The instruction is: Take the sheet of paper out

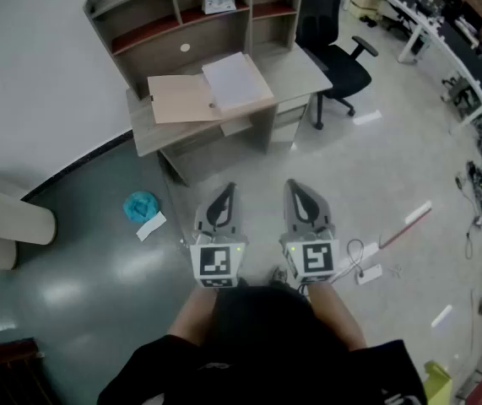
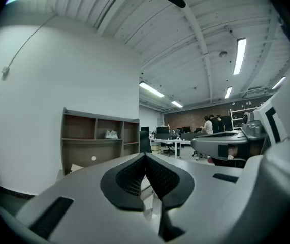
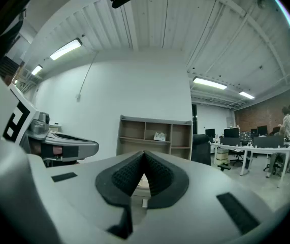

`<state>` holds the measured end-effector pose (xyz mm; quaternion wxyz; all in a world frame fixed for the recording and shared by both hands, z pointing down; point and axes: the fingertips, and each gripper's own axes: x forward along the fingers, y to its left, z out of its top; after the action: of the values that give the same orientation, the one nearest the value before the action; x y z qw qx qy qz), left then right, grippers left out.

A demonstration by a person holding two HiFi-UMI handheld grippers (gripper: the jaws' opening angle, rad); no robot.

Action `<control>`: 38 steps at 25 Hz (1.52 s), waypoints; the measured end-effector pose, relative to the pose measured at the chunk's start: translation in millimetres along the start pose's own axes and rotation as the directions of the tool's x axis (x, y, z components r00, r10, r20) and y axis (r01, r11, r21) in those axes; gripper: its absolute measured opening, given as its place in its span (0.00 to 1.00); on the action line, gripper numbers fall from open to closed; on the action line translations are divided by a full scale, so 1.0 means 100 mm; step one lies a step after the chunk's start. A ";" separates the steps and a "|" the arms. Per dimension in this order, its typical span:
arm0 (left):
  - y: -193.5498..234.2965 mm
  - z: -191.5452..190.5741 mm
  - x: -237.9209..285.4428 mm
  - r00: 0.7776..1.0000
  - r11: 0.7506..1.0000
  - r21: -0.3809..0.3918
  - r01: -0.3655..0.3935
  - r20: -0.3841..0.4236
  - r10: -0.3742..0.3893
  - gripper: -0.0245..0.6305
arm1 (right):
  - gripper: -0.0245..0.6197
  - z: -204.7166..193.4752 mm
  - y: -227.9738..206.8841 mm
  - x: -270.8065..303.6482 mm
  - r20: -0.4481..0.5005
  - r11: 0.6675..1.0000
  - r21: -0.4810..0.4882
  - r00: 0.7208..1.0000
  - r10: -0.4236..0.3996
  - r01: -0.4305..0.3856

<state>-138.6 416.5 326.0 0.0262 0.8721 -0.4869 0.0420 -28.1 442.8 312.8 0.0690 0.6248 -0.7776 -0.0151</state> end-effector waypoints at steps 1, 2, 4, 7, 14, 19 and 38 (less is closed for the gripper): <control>0.03 -0.01 -0.02 1.000 1.000 0.000 0.001 -0.001 -0.001 0.10 | 0.06 0.00 0.04 0.01 0.002 1.000 -0.002 1.000 0.001 -0.001; 0.06 -0.02 -0.03 1.000 1.000 -0.002 0.003 -0.003 -0.003 0.10 | 0.06 0.01 0.07 0.02 0.005 1.000 -0.003 1.000 0.001 -0.001; 0.13 -0.06 -0.07 1.000 1.000 -0.013 0.004 -0.009 -0.004 0.10 | 0.06 0.02 0.15 0.03 0.015 1.000 -0.004 1.000 0.003 -0.003; 0.27 -0.10 -0.14 1.000 1.000 -0.020 0.004 -0.013 -0.005 0.10 | 0.06 0.00 0.31 0.05 0.013 1.000 0.006 1.000 0.011 -0.011; 0.68 -0.30 -0.33 0.999 0.998 -0.060 0.008 -0.048 -0.011 0.10 | 0.06 -0.18 0.82 0.21 -0.040 0.999 -0.004 0.999 0.037 -0.037; 0.94 -0.49 -0.42 0.997 0.996 -0.087 0.011 -0.073 -0.018 0.10 | 0.06 -0.21 1.12 0.32 -0.054 0.998 -0.023 0.997 0.050 -0.051; 1.32 -0.77 0.04 0.991 0.991 -0.137 0.010 -0.134 -0.029 0.10 | 0.06 -0.48 1.08 0.99 -0.115 0.996 0.004 0.990 0.083 -0.084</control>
<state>-253.1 350.6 404.1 0.1190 0.8681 -0.4772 0.0677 -148.0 373.5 380.6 0.1146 0.5914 -0.7978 0.0233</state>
